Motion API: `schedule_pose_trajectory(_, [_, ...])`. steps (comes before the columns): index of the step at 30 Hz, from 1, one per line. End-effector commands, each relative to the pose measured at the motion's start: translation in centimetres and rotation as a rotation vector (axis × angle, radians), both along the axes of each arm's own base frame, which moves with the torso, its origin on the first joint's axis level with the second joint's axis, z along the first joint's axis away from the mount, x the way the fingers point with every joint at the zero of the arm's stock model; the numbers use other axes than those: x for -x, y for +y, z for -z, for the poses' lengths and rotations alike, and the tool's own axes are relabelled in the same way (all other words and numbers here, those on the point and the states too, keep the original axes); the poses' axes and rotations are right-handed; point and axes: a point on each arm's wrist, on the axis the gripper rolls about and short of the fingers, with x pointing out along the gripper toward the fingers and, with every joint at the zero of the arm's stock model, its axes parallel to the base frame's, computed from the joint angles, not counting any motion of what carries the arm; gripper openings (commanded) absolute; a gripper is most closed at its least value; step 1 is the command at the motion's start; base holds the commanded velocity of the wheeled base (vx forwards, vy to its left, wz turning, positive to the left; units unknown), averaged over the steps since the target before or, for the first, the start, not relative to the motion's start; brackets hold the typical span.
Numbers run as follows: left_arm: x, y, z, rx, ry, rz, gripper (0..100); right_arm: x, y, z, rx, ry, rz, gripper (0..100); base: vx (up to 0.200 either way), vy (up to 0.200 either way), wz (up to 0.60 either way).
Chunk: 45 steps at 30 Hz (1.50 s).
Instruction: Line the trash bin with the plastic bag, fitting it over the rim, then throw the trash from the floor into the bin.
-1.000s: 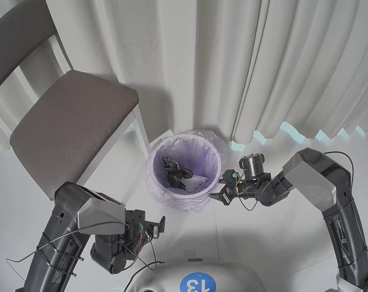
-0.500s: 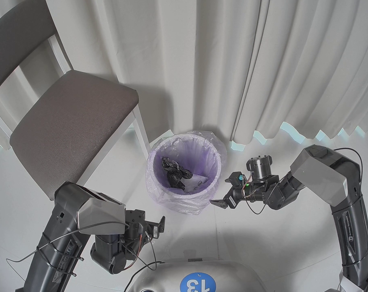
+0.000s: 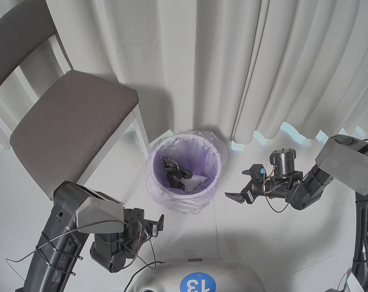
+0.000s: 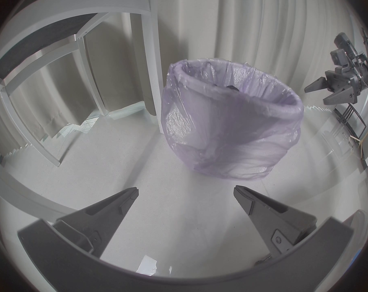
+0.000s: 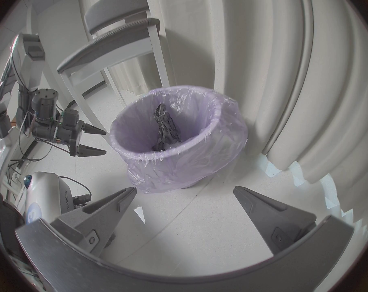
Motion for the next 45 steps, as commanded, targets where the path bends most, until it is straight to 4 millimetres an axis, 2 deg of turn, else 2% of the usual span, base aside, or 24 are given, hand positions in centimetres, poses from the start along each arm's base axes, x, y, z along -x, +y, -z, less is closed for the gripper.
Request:
schedule_pose_trajectory(1, [-0.6, 0.2, -2.0, 0.039, -0.057, 0.012, 100, 1.9, -1.1, -3.4, -0.032, -0.054, 0.042, 100, 0.0, 0.0, 0.0])
schedule_pose_trajectory(7, [-2.5, 1.2, -2.3, -0.061, -0.122, 0.025, 100, 3.7, -2.4, -5.8, -0.049, -0.092, 0.133, 100, 0.0, 0.0, 0.0])
schedule_pose_trajectory(8, [-3.7, 2.0, -1.8, -0.116, -0.147, 0.01, 100, 4.5, -3.0, -6.5, -0.052, -0.097, 0.146, 100, 0.0, 0.0, 0.0])
schedule_pose_trajectory(14, [-6.3, 2.1, -2.0, -0.107, -0.233, -0.007, 100, 6.0, -4.9, -7.5, -0.058, -0.103, 0.185, 100, 0.0, 0.0, 0.0])
schedule_pose_trajectory(17, [-7.5, 1.6, -1.4, -0.102, -0.261, -0.005, 100, 6.2, -5.2, -7.4, -0.059, -0.109, 0.191, 100, 0.0, 0.0, 0.0])
schedule_pose_trajectory(21, [-7.9, 1.4, -0.5, -0.109, -0.231, 0.005, 100, 6.4, -5.2, -7.3, -0.067, -0.134, 0.189, 100, 0.0, 0.0, 0.0])
schedule_pose_trajectory(28, [-9.0, 1.2, -0.7, -0.111, -0.201, 0.036, 100, 5.8, -5.1, -7.8, -0.077, -0.162, 0.189, 100, 0.0, 0.0, 0.0])
schedule_pose_trajectory(33, [-9.0, 1.2, -0.7, -0.116, -0.193, 0.036, 100, 6.0, -5.1, -7.7, -0.075, -0.16, 0.187, 100, 0.0, 0.0, 0.0])
schedule_pose_trajectory(36, [-8.0, 1.7, -1.9, -0.127, -0.21, 0.022, 100, 6.8, -5.2, -8.1, -0.08, -0.171, 0.187, 100, 0.0, 0.0, 0.0])
schedule_pose_trajectory(37, [-6.7, 2.5, -3.3, -0.124, -0.222, 0.017, 100, 7.3, -5.3, -8.6, -0.089, -0.188, 0.188, 100, 0.0, 0.0, 0.0])
schedule_pose_trajectory(39, [-5.8, 2.9, -4.1, -0.124, -0.225, 0.015, 100, 7.6, -5.4, -9.0, -0.097, -0.195, 0.19, 100, 0.0, 0.0, 0.0])
schedule_pose_trajectory(41, [-3.7, 3.8, -5.5, -0.126, -0.2, 0.014, 100, 8.4, -5.6, -10.1, -0.117, -0.213, 0.195, 100, 0.0, 0.0, 0.0])
schedule_pose_trajectory(45, [-2.1, 4.7, -7.9, -0.108, -0.202, -0.002, 100, 9.5, -5.8, -10.2, -0.139, -0.192, 0.214, 100, 0.0, 0.0, 0.0])
